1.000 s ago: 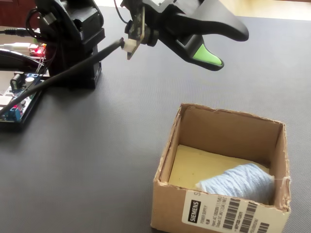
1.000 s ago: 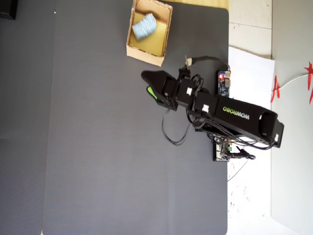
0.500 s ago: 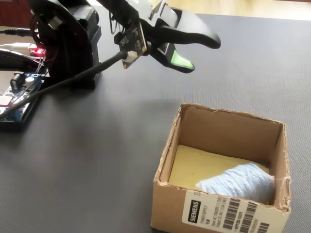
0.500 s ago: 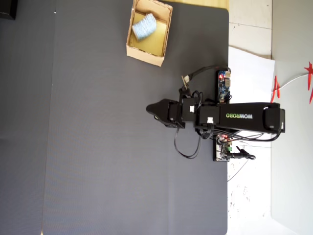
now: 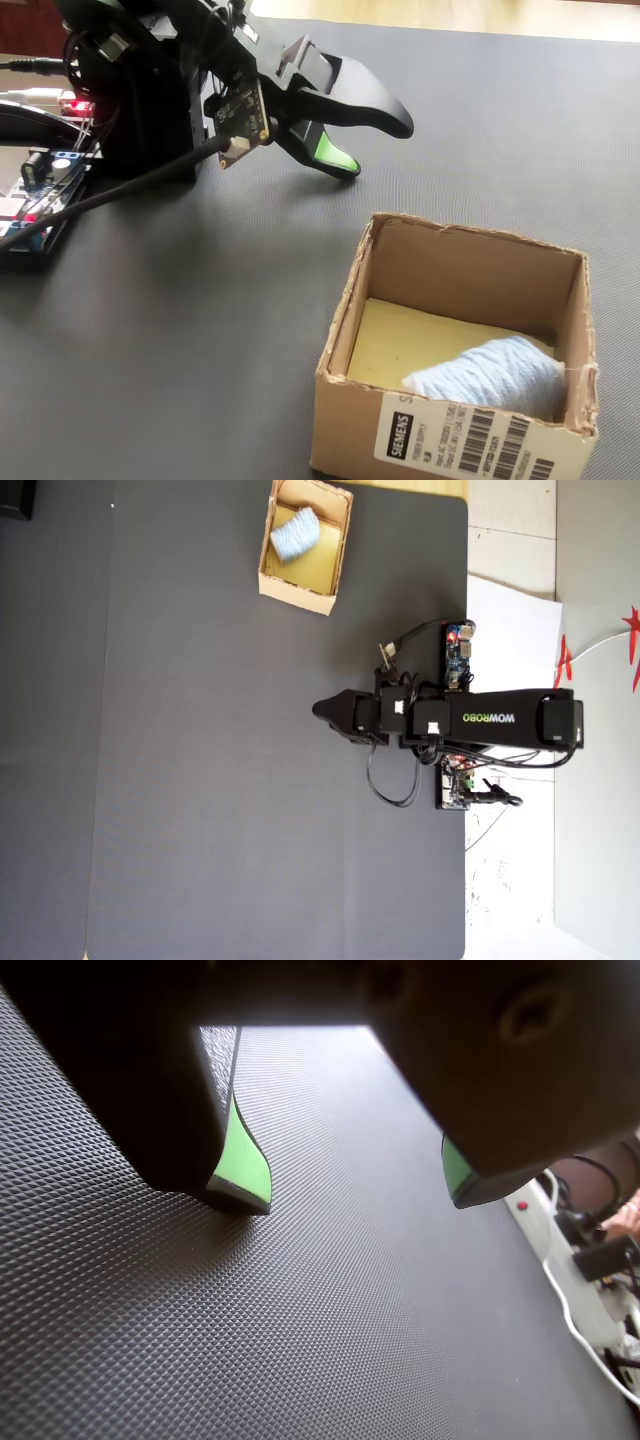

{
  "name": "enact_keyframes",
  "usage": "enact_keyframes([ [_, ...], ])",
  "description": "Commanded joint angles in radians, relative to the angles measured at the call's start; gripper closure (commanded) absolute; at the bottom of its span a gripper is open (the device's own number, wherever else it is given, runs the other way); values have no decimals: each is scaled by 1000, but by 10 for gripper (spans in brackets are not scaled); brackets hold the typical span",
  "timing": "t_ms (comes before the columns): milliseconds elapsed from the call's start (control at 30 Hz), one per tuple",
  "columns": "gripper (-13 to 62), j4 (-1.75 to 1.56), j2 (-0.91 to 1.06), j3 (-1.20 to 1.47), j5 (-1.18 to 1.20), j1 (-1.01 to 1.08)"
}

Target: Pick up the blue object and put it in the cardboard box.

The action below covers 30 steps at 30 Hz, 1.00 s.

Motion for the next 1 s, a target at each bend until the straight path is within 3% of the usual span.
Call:
enact_keyframes([
  [0,151,2,20,15,35,3],
  [967,153,-17,21,69,81,11],
])
